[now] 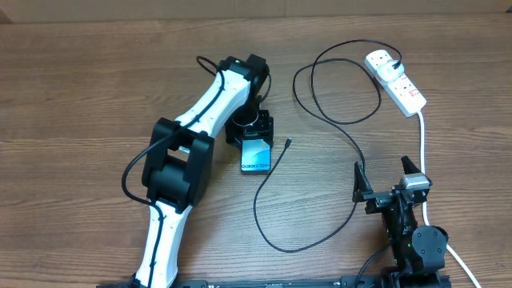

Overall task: Plug charger to phone and switch on socket
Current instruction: 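Lift the phone with the left gripper and tilt it upright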

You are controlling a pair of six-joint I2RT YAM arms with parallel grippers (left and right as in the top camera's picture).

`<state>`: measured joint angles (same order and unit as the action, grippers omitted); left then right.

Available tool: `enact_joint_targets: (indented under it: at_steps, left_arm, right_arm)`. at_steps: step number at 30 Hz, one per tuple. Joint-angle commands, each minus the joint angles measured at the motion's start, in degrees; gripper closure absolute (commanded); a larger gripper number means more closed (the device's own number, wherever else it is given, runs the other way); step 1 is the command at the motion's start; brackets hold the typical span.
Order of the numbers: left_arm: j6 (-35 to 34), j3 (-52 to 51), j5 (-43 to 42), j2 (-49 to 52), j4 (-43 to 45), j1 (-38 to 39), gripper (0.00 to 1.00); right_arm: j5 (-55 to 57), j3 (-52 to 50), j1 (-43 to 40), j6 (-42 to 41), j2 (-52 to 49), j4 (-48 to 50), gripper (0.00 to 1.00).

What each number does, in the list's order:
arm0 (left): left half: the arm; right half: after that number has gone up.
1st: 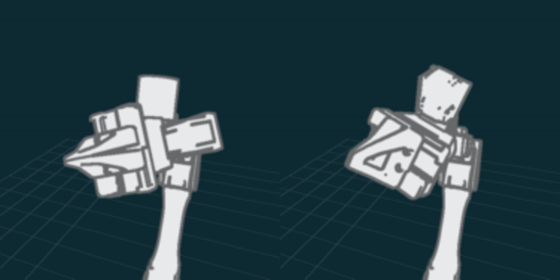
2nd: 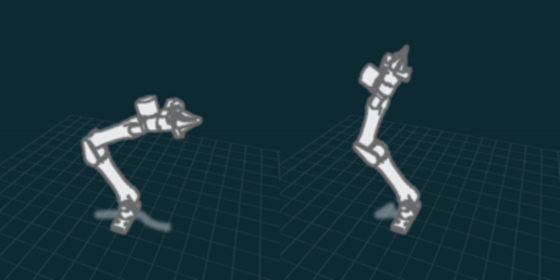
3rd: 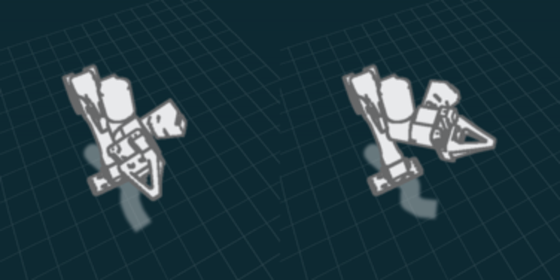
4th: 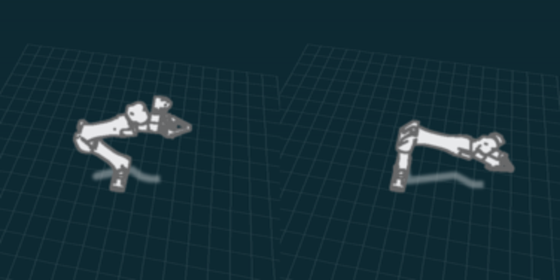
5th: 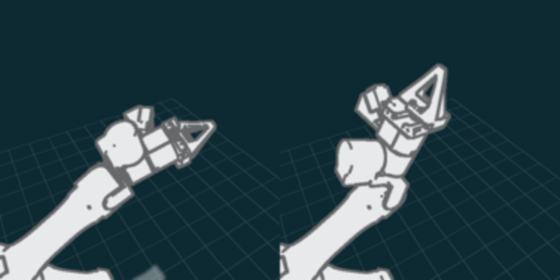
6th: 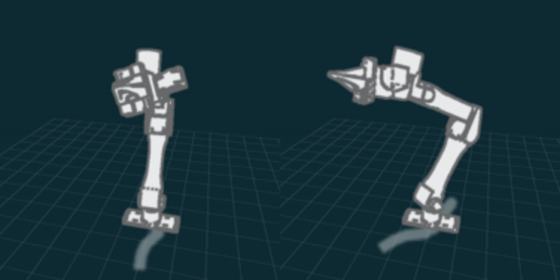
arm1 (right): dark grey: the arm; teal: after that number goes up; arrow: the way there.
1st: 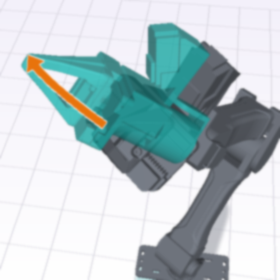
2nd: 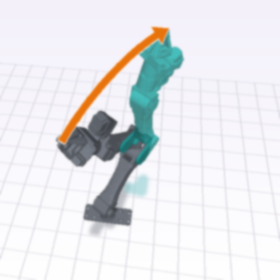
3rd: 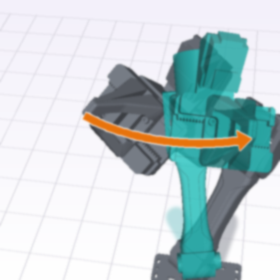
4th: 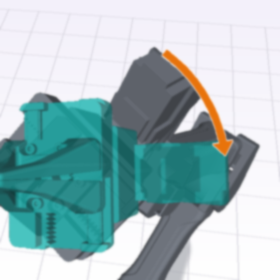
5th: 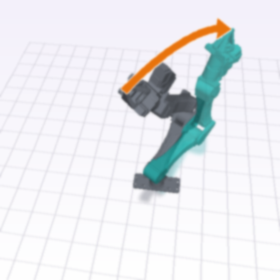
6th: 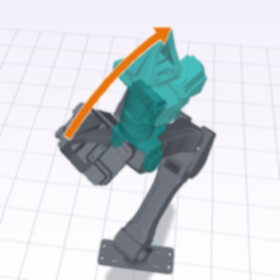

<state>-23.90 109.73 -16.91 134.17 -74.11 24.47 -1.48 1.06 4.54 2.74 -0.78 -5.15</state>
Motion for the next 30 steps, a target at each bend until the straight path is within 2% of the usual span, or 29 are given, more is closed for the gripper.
enact_joint_targets:
  at_steps: [1,14,30]
  left_arm:
    - [-0.6,1.8,-14.3,0.4,-0.7,-2.9,0.31]
    - [-0.3,1.8,-49.2,0.4,-0.9,-9.8,0.31]
    - [-0.3,1.8,-69.2,0.4,-0.8,-10.3,0.31]
  right_arm:
    - [0.3,-0.6,-0.2,-0.4,0.5,0.3,0.00]
    - [0.3,-0.6,-0.2,-0.4,0.5,0.3,0.00]
    - [0.3,-0.6,-0.2,-0.4,0.5,0.3,0.00]
